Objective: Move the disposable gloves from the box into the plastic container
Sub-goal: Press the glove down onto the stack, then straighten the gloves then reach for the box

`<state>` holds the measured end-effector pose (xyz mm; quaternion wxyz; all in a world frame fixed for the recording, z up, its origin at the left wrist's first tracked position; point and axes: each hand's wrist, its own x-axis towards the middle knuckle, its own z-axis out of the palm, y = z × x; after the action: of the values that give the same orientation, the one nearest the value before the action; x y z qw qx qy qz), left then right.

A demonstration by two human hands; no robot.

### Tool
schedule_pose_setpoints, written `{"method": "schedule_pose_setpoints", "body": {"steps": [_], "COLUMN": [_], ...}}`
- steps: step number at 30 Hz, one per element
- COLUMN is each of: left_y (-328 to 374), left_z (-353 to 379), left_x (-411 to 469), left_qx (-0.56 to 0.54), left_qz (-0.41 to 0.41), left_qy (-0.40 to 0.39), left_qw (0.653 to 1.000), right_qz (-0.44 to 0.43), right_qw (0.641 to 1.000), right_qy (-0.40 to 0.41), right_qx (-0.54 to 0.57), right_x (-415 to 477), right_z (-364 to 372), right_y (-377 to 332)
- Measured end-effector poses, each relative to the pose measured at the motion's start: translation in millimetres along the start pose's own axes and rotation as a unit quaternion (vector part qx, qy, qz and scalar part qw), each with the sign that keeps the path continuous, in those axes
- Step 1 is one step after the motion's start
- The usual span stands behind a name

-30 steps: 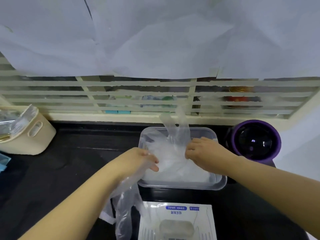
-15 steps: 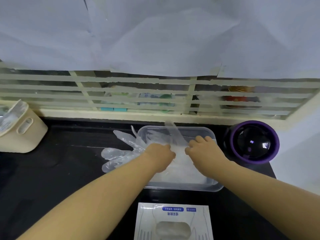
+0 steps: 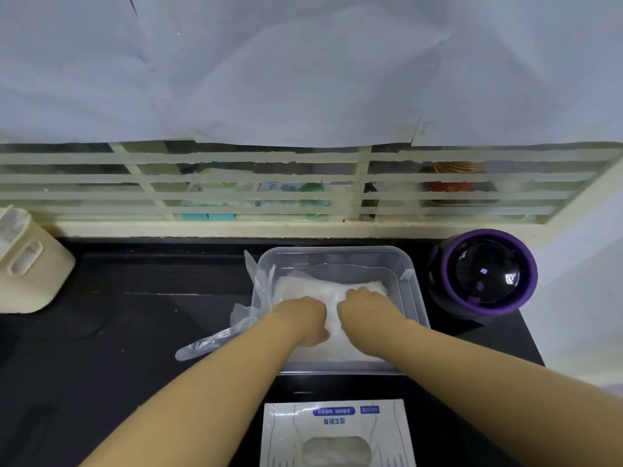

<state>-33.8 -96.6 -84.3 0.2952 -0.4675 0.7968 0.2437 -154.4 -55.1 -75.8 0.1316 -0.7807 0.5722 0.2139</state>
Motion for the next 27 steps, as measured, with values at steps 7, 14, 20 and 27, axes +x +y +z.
{"method": "schedule_pose_setpoints", "body": {"steps": [7,14,20,27], "left_y": [-6,-11,-23,-17], "left_z": [-4,-25,-81,-111], "left_x": [2,-22,-94,-120], "left_qx": [-0.192,-0.256,-0.343,-0.384], "left_qz": [-0.051,-0.025,0.108,0.188], "left_qy": [-0.007,0.048,0.221,0.304], "left_qw": [0.980,0.965,0.907,0.851], "right_qz": [0.095,0.079,-0.044,-0.063], "right_qw": [0.975,0.982,0.831,0.842], "right_qy": [-0.144,-0.105,0.007,0.160], "right_qx": [0.139,0.136,0.554,0.511], "right_x": [18,6,-38,-59], "right_z": [27,11,-69,-126], "right_y": [4,12,31,26]}}
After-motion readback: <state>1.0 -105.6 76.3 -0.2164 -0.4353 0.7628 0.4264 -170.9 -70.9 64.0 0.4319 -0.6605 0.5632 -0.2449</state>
